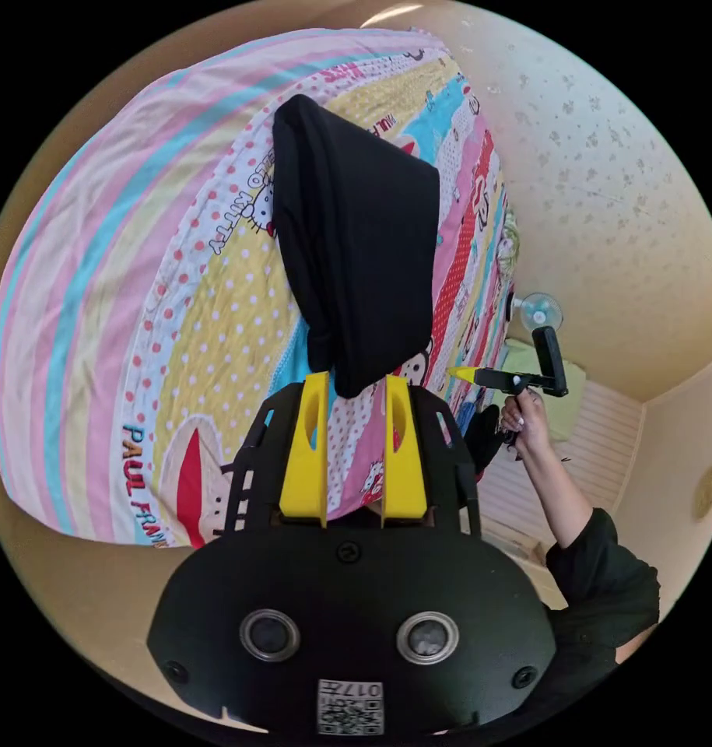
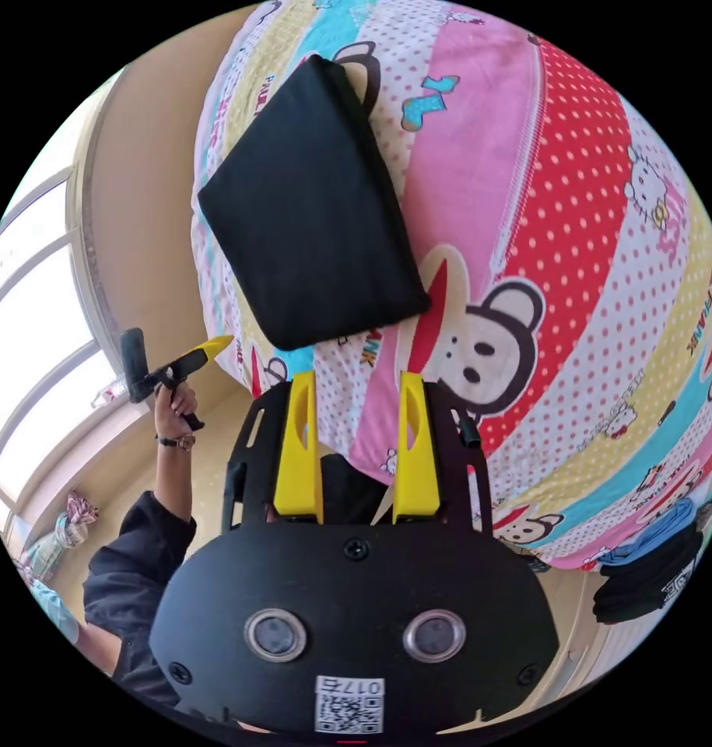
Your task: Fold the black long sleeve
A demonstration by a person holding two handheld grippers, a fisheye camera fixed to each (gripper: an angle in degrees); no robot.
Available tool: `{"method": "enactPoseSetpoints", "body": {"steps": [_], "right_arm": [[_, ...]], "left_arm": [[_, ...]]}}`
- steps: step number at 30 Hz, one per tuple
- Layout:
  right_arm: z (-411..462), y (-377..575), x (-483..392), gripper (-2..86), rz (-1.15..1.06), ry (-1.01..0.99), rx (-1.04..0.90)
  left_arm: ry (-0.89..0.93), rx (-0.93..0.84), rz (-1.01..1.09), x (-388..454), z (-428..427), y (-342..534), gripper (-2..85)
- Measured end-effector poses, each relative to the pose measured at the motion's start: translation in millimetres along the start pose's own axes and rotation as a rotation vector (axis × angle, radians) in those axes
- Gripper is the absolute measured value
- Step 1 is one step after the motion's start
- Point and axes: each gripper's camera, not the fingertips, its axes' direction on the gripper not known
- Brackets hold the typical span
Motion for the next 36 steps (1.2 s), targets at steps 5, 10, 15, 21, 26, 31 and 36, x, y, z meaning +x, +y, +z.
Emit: {"method": "enactPoseSetpoints", "body": {"steps": [5,10,15,21,26,31,36], "right_arm": [[3,-87,0,14.8,0.044,0.079,0.080],[32,-122,34,10.4,0.223,-0.114,0.088],[39,-105,55,5.9,0.178,-0.457,-0.030],[14,-36,52,3.8,-0.116,-0.819,-0.069],[-34,43,104,2.7,-0.166,-1.050,0.126],[-74,137,186,2.4,-0.150,-1.006,0.304],[-56,191,274,2.0,0.345,-0.607,0.242]], "left_arm": [[0.172,-0.012,-0.088,-40,50,-19,9.3],[0.424,0.087,-0.176,-75,80,11,5.5],[0.495,0.121,-0.122,-85,70,44,5.2],[0.520,0.028,0.160,-22,47,91,6.1],[0.500,-0.072,0.364,73,58,136,6.2],[0.382,-0.327,0.545,169,140,184,6.9],[0.247,-0.719,0.488,170,241,226,2.4]]}}
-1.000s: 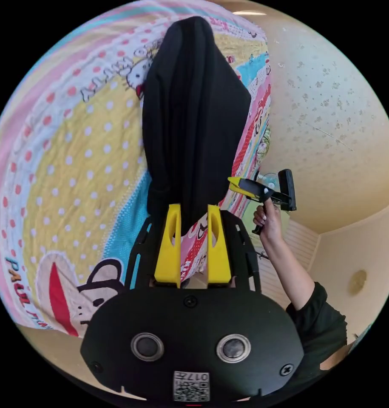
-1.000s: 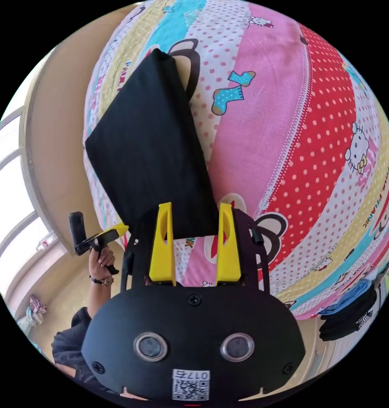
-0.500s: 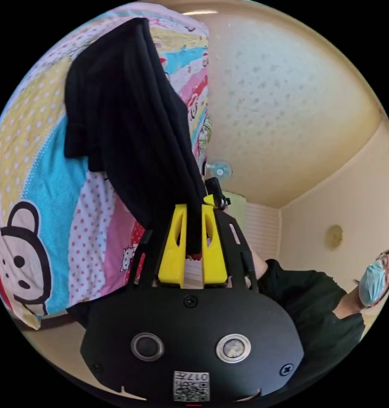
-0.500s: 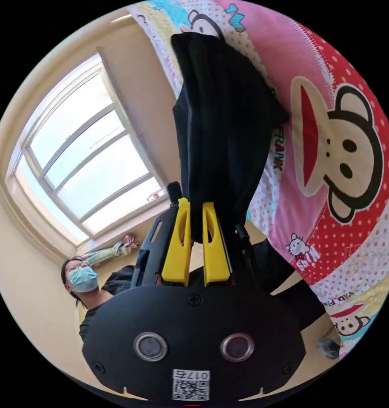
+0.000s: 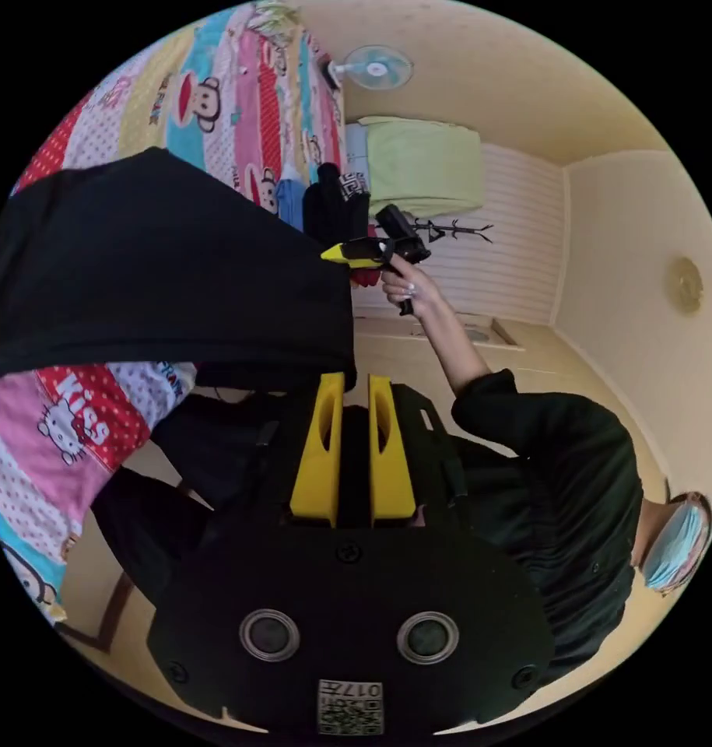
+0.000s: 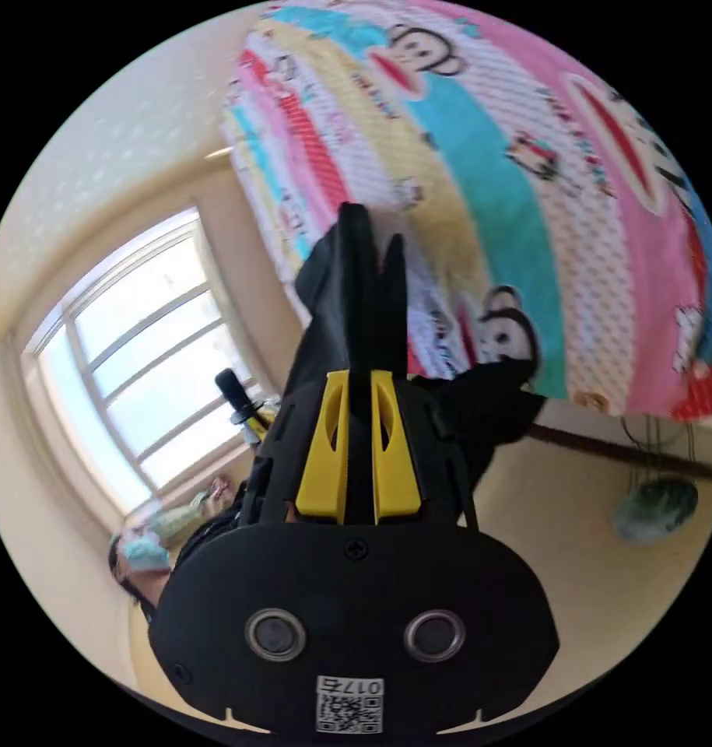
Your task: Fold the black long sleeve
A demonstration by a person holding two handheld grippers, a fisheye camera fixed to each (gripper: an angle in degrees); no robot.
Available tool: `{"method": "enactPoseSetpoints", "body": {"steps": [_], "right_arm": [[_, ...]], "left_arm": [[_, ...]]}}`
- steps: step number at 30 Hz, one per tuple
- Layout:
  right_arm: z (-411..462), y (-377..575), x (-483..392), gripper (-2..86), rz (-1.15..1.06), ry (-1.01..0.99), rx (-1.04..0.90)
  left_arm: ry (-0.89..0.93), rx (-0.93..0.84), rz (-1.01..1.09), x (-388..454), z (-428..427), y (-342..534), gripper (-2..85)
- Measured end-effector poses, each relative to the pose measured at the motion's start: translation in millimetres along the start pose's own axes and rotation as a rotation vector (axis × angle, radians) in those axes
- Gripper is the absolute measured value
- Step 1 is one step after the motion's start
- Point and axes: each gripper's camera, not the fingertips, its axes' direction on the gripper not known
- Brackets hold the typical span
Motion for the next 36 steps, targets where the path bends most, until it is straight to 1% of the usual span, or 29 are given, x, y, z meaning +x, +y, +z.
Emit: {"method": "enactPoseSetpoints", "body": {"steps": [1,2,3,4,5,6,8,11,13,14,16,17,19,20,22,23,25,26,28,29,30,31,32,33,34,36], "right_arm": [[-4,5,16,1.8,0.094,0.103,0.058],[-3,6,21,1.7,0.101,0.125,0.070],[3,7,25,1.5,0.078,0.118,0.059],[16,5,26,1.5,0.056,0.093,0.034],[23,4,26,1.5,0.049,0.086,0.026],[41,-1,22,1.8,0.032,0.087,0.008],[75,-13,7,2.6,0.000,0.116,-0.042],[141,-41,-41,6.0,-0.105,0.166,-0.111],[201,-64,-99,10.1,-0.215,0.212,-0.189],[218,-69,-116,11.2,-0.247,0.231,-0.212],[280,-83,-185,12.9,-0.371,0.352,-0.283],[295,-86,-201,13.2,-0.399,0.395,-0.299],[356,-92,-263,15.1,-0.497,0.594,-0.324],[370,-93,-276,16.2,-0.517,0.646,-0.324],[424,-98,-323,21.7,-0.583,0.858,-0.304],[437,-100,-333,23.3,-0.600,0.908,-0.291],[483,-109,-369,26.0,-0.657,1.101,-0.216],[494,-112,-375,26.1,-0.667,1.143,-0.194],[539,-130,-381,26.0,-0.663,1.292,-0.158],[550,-135,-377,25.4,-0.642,1.327,-0.178],[572,-147,-362,24.2,-0.567,1.402,-0.254],[588,-155,-341,21.9,-0.461,1.479,-0.328],[593,-158,-331,20.8,-0.409,1.533,-0.336],[600,-155,-313,17.3,-0.348,1.661,-0.322],[606,-147,-299,13.9,-0.361,1.727,-0.342],[603,-132,-288,10.0,-0.408,1.764,-0.330]], "left_arm": [[0.025,0.015,-0.033,-10,0,4,1.6],[0.104,0.073,-0.090,-29,-7,16,0.4],[0.194,0.156,-0.127,-47,-21,31,-0.4],[0.228,0.203,-0.141,-55,-30,40,-0.5],[0.263,0.295,-0.162,-66,-48,59,-0.7],[0.253,0.374,-0.179,-73,-67,78,-0.8],[0.202,0.464,-0.193,-76,-94,106,-0.9],[0.151,0.603,-0.171,-71,-134,151,-1.0],[0.144,0.680,-0.149,-69,-153,178,-1.0],[0.139,0.725,-0.134,-67,-163,197,-1.0],[0.128,0.771,-0.120,-66,-174,224,-1.0],[0.122,0.787,-0.114,-66,-177,241,-1.0],[0.127,0.811,-0.113,-69,-179,268,-1.0],[0.134,0.834,-0.114,-72,-179,288,-1.0],[0.144,0.874,-0.129,-80,-175,320,-1.0],[0.154,0.904,-0.147,-87,-172,342,-1.0],[0.178,0.964,-0.178,-100,-165,378,-1.0],[0.197,1.015,-0.199,-110,-160,403,-1.0],[0.229,1.093,-0.244,-127,-151,438,-1.0],[0.262,1.144,-0.278,-139,-144,461,-1.0],[0.310,1.194,-0.302,-150,-137,481,-1.0],[0.334,1.220,-0.305,-154,-134,490,-1.0],[0.369,1.267,-0.295,-160,-129,505,-1.0],[0.377,1.300,-0.294,-163,-126,518,-1.0],[0.371,1.312,-0.301,-164,-125,524,-1.0],[0.337,1.343,-0.333,-168,-124,540,-1.0]]}}
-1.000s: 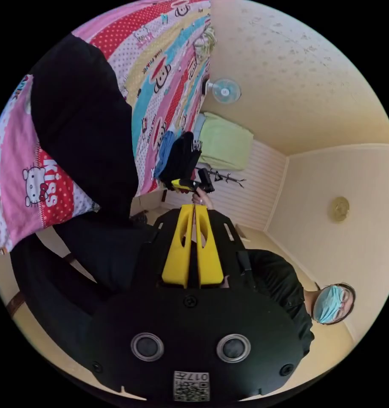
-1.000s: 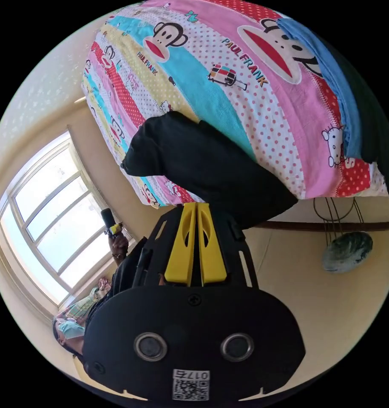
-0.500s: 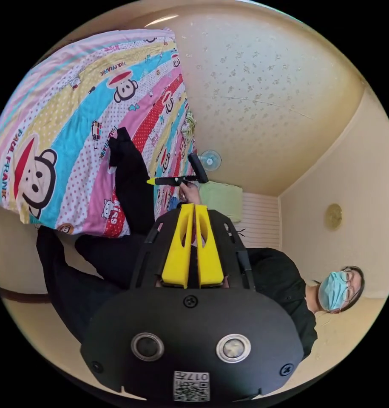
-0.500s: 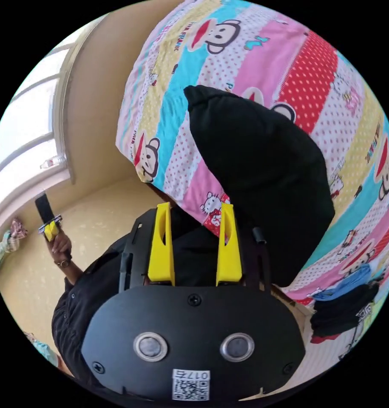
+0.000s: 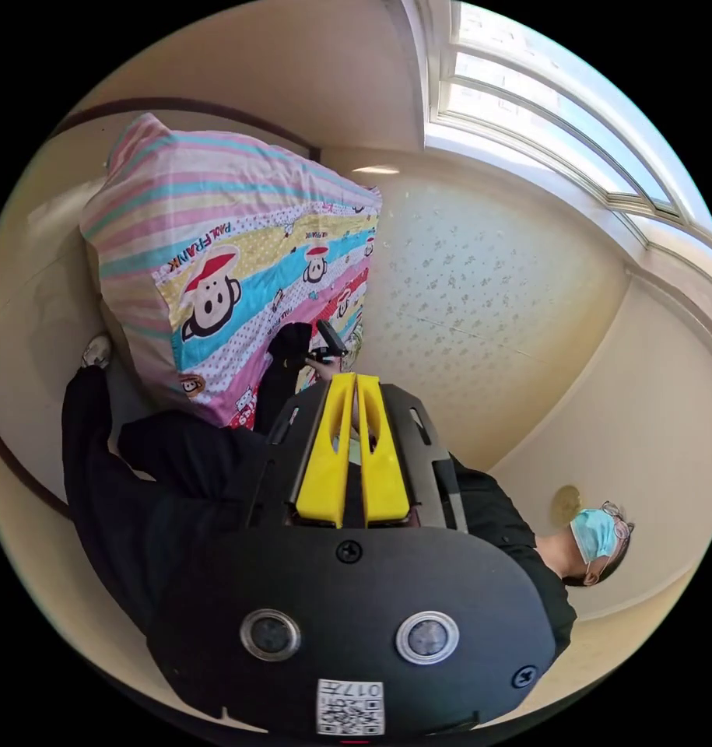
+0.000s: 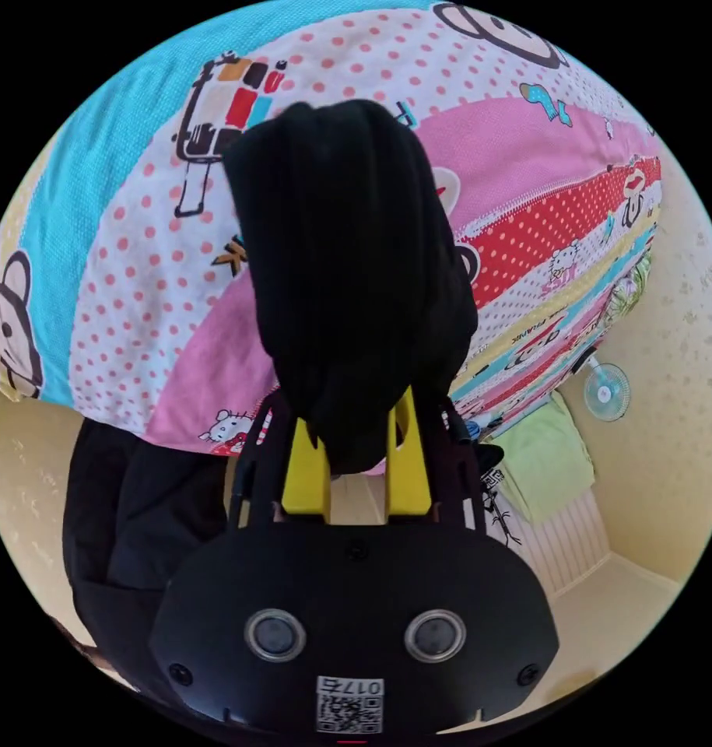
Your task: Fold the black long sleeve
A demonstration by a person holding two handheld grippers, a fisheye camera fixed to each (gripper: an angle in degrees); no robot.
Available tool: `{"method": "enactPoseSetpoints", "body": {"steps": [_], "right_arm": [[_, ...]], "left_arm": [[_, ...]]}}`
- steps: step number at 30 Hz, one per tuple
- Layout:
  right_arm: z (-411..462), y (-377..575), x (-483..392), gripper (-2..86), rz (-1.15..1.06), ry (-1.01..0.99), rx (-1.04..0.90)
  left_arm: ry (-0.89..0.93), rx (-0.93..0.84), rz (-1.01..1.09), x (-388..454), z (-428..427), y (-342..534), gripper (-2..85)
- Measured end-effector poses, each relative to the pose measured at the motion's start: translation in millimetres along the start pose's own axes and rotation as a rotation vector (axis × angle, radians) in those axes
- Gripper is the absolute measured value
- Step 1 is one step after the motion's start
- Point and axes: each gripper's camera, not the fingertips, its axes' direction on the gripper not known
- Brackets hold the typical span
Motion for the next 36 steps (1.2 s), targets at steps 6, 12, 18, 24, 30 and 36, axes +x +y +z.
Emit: {"method": "enactPoseSetpoints", "body": {"steps": [6,12,18,24,30,36], "right_arm": [[1,95,71,7.0,0.153,-0.484,0.203],[49,234,138,6.0,0.117,-1.067,0.431],[166,368,154,5.8,0.182,-1.934,0.855],[170,485,129,5.1,-0.077,-1.946,1.262],[94,598,114,2.1,-0.386,-1.588,1.456],[66,713,105,0.8,-0.700,-1.653,1.838]], "left_arm": [[0.109,-0.026,0.046,-1,5,-21,-1.0],[0.023,-0.351,0.169,33,88,-56,-1.0],[0.026,-0.627,0.284,75,179,-41,-0.8],[-0.078,-0.801,0.389,93,230,-7,2.8],[-0.122,-0.880,0.478,112,256,18,13.7],[-0.051,-0.816,0.551,128,248,30,13.7]]}}
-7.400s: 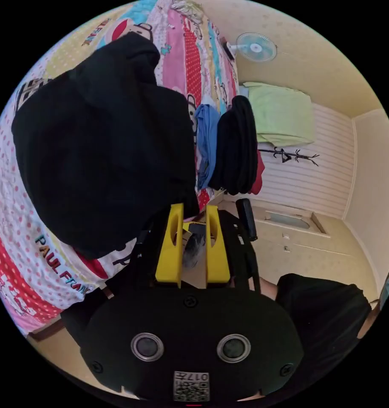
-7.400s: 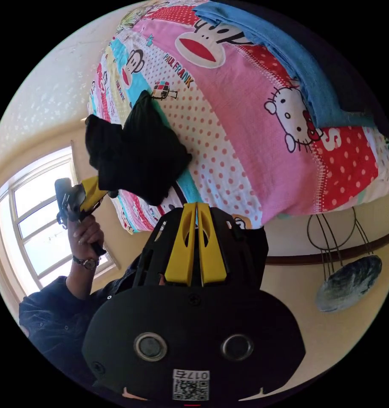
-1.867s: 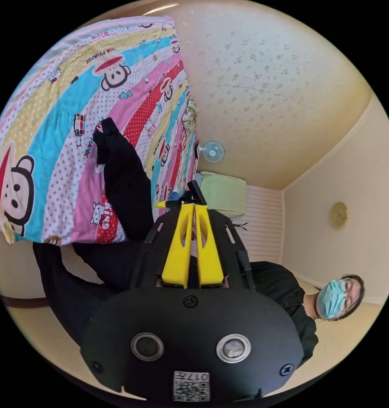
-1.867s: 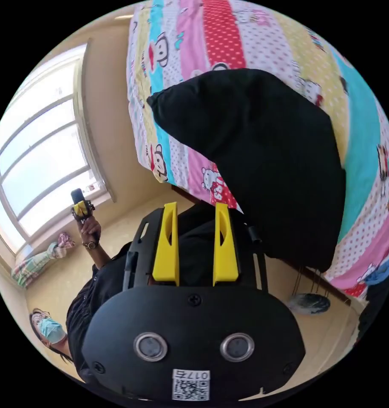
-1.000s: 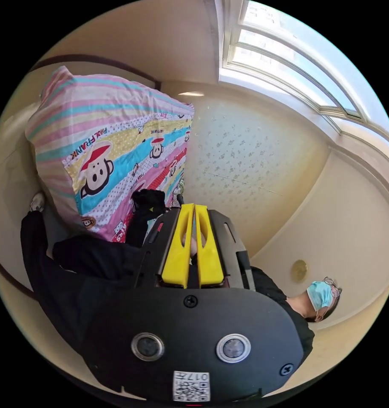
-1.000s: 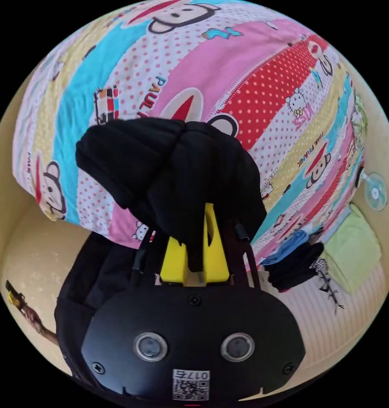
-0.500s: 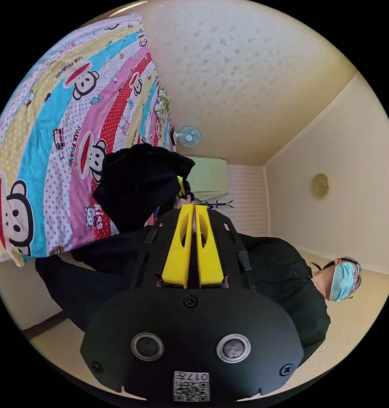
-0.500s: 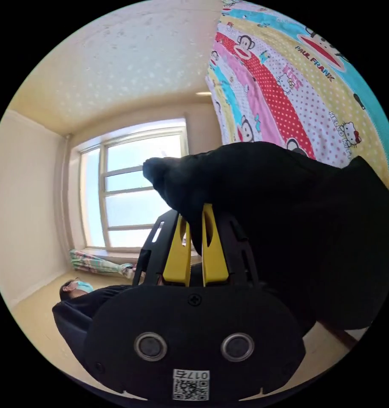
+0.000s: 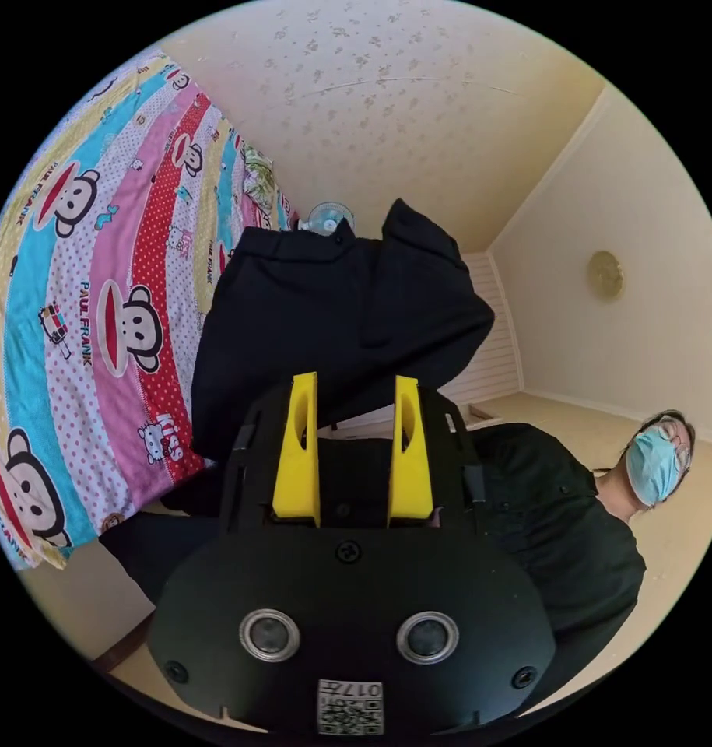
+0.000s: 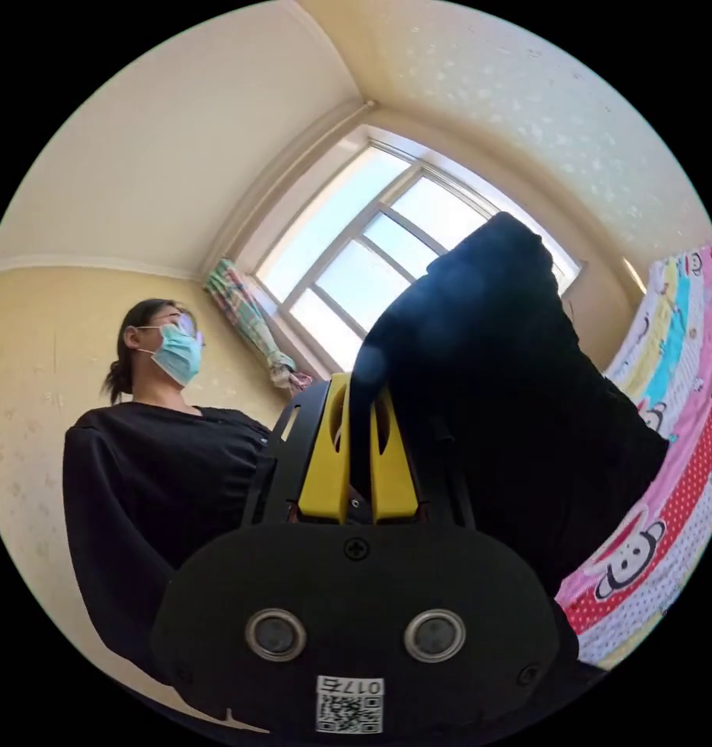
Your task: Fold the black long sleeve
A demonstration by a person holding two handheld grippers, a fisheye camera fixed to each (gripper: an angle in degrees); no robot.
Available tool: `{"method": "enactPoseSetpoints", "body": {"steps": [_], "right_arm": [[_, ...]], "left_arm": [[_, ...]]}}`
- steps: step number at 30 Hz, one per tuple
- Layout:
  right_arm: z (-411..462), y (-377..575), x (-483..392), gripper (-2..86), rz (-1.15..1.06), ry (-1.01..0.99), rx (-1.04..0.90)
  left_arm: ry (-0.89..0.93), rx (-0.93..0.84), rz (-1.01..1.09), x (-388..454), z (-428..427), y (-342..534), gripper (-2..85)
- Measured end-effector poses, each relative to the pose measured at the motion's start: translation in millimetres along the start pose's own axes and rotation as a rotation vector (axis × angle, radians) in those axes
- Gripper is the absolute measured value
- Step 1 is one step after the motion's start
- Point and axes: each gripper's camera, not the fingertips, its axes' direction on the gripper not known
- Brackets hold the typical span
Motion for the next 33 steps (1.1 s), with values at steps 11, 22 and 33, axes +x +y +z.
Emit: {"method": "enactPoseSetpoints", "body": {"steps": [11,22,33], "right_arm": [[56,-73,-221,0.4,-0.468,-0.045,-0.255],[48,-91,-304,-0.1,-0.639,-0.154,-0.209],[-39,-114,-317,-0.1,-0.449,0.487,0.024]], "left_arm": [[0.286,0.082,0.130,27,-23,-61,13.6],[1.255,-0.432,-0.016,42,161,-179,12.3],[0.900,-0.063,0.161,156,133,-323,4.2]]}}
